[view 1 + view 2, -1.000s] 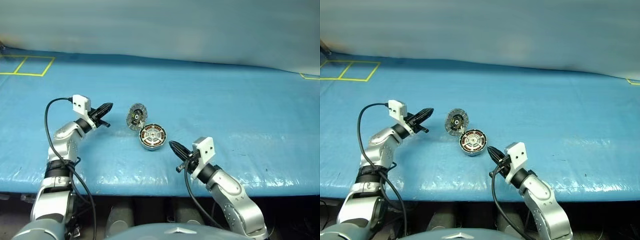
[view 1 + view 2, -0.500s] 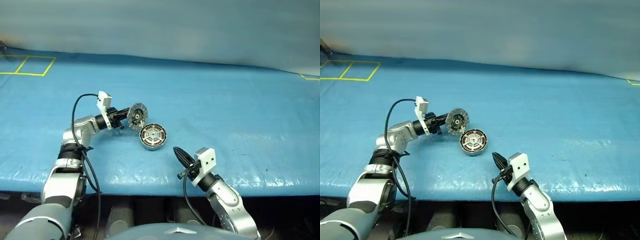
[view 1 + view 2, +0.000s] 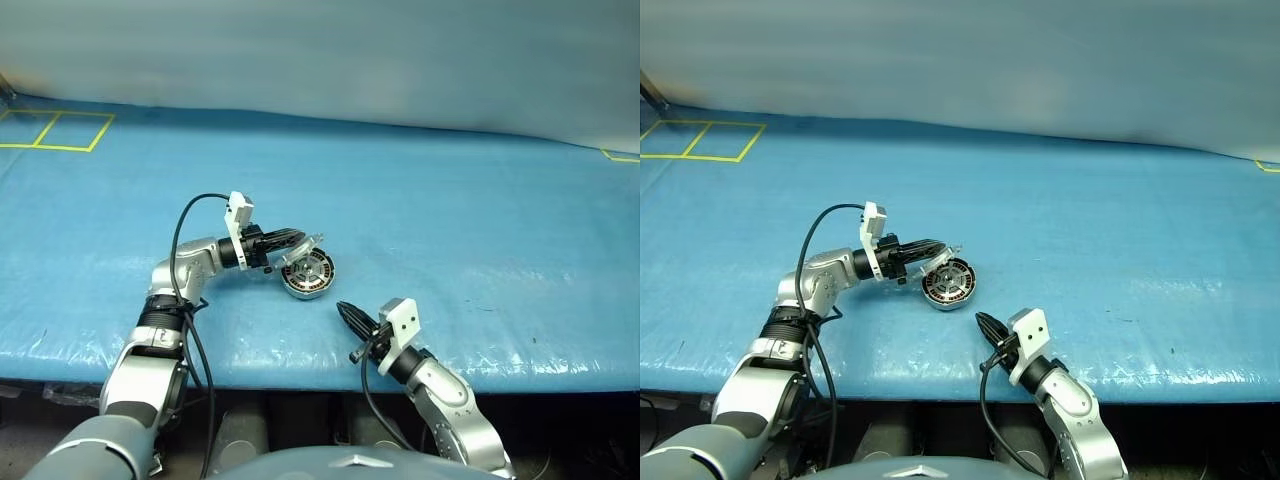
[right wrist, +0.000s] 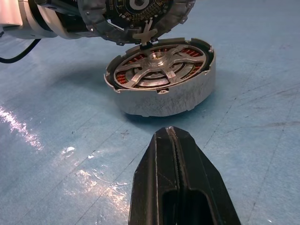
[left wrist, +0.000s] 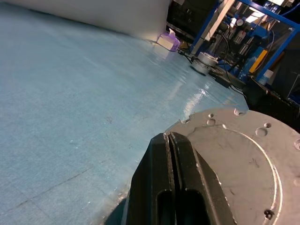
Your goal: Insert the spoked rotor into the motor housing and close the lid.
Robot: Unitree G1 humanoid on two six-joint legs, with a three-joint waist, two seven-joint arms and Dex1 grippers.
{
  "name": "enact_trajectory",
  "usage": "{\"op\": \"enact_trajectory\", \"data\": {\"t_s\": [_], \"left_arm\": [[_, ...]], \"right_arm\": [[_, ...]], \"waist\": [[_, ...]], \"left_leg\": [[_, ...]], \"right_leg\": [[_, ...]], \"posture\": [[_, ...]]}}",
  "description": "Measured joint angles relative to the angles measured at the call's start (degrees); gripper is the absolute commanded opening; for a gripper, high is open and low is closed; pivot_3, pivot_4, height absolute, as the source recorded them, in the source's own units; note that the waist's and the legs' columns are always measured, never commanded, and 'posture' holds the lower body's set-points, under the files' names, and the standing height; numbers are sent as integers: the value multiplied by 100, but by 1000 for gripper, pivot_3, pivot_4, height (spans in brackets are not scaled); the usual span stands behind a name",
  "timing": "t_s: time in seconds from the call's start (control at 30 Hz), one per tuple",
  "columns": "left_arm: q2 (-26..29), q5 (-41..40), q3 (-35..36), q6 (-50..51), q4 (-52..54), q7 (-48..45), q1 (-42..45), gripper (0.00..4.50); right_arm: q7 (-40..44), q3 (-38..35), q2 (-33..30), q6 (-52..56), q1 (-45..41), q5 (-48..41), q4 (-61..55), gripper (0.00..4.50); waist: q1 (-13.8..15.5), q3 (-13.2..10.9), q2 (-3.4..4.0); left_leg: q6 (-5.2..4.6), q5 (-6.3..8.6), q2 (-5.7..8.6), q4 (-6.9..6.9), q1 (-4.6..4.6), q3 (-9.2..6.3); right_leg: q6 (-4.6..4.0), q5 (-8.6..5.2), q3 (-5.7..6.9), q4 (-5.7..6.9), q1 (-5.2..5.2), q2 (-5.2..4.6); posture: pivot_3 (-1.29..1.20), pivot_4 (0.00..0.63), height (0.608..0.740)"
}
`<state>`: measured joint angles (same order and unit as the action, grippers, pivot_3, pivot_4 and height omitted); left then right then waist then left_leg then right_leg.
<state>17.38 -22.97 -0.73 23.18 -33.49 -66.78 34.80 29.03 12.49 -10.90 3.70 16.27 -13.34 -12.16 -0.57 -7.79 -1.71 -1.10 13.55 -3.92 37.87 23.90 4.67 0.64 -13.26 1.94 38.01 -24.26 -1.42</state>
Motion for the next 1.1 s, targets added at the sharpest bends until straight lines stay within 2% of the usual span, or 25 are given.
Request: {"op": "enact_trajectory", "data": {"t_s": [0.47, 0.63, 0.8, 0.9, 1.1], "left_arm": [[-63, 409, -878, 165, 457, -326, -140, 71], [-39, 126, -483, 111, 969, -183, -586, 71], [-36, 55, 193, -910, 2290, 528, -1511, 71], [-12, 335, 269, -1444, 2918, 1047, -2218, 0], [-106, 667, 220, -2134, 3728, 1758, -3700, 0]], "right_arm": [[-147, -58, 112, 95, -5, -103, -88, 0], [-730, -224, 241, 738, -165, -134, -959, 0], [-1265, -324, 265, 1955, -959, -304, -1791, 0], [-1437, -98, 106, 2756, -1481, -170, -1858, 606], [-1507, 440, 165, 3704, -2371, -7, -1690, 2590]], "waist": [[1, 2, 3], [-28, -1, 7], [1, -1, 9], [-1, -1, 11], [8, -3, 15]], "left_leg": [[-2, 1, 0, 8, -32, -13], [-2, 1, -38, 10, -26, -11], [1, 0, -43, 2, -25, -15], [-1, 1, -39, -1, -27, -11], [-4, 3, -44, 2, -23, -10]], "right_leg": [[-16, -10, 8, -1, 41, -5], [-17, -9, -3, 2, 34, -5], [-49, 0, 0, 3, 34, -4], [-53, 1, -1, 0, 36, -7], [-44, -5, 7, -1, 33, -9]], "posture": [[0, 150, 740], [0, 150, 740], [0, 150, 740], [0, 150, 740], [0, 150, 740]]}}
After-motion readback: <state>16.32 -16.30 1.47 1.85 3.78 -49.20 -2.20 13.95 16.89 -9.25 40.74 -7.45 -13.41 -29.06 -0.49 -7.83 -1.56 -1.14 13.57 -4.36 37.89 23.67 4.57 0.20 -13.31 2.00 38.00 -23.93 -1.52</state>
